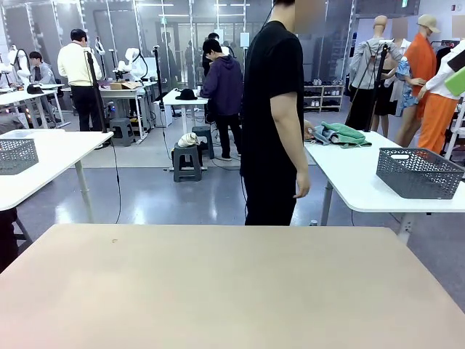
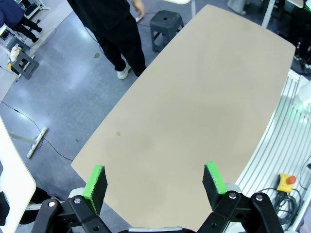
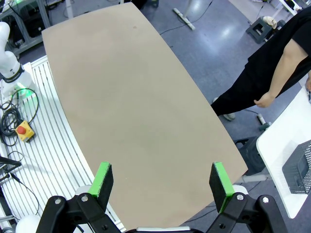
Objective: Fold the towels and place them in the basket.
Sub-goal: When a person lays out a Towel with hook on the table, fold it in half twice.
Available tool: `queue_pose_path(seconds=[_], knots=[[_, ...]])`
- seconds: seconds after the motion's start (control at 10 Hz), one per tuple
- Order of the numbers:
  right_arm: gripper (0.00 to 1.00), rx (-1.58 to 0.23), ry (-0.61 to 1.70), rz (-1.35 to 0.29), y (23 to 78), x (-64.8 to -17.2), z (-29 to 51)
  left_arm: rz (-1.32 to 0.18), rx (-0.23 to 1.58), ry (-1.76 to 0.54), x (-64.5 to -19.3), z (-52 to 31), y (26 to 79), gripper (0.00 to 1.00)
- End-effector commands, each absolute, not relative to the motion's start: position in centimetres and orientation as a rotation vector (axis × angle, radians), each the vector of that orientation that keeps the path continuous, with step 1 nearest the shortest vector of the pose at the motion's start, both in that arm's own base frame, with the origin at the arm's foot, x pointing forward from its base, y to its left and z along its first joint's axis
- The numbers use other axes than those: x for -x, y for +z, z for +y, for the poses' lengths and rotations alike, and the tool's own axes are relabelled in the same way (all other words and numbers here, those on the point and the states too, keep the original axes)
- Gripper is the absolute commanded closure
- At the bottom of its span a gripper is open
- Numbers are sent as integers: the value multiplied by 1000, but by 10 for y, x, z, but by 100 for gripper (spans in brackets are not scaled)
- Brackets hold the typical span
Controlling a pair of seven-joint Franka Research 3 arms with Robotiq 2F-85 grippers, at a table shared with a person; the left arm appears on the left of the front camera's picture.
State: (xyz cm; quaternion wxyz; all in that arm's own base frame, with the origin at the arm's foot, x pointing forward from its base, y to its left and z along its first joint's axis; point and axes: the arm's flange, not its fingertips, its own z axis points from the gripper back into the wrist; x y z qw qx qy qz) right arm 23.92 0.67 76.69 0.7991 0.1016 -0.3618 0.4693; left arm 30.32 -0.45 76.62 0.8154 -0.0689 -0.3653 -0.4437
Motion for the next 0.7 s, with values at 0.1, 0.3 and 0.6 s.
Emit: queue_pose_path(seconds=[0.1,0.3,0.6], knots=[[0,-226,1011,-782,767,-240,8,-783,152,-952,-303,-5,767,0],[0,-226,1011,-782,767,-240,8,-783,152,-952,-303,-5,767,0],[0,-226,1011,-782,767,-240,8,-783,152,-952,-303,-5,767,0]])
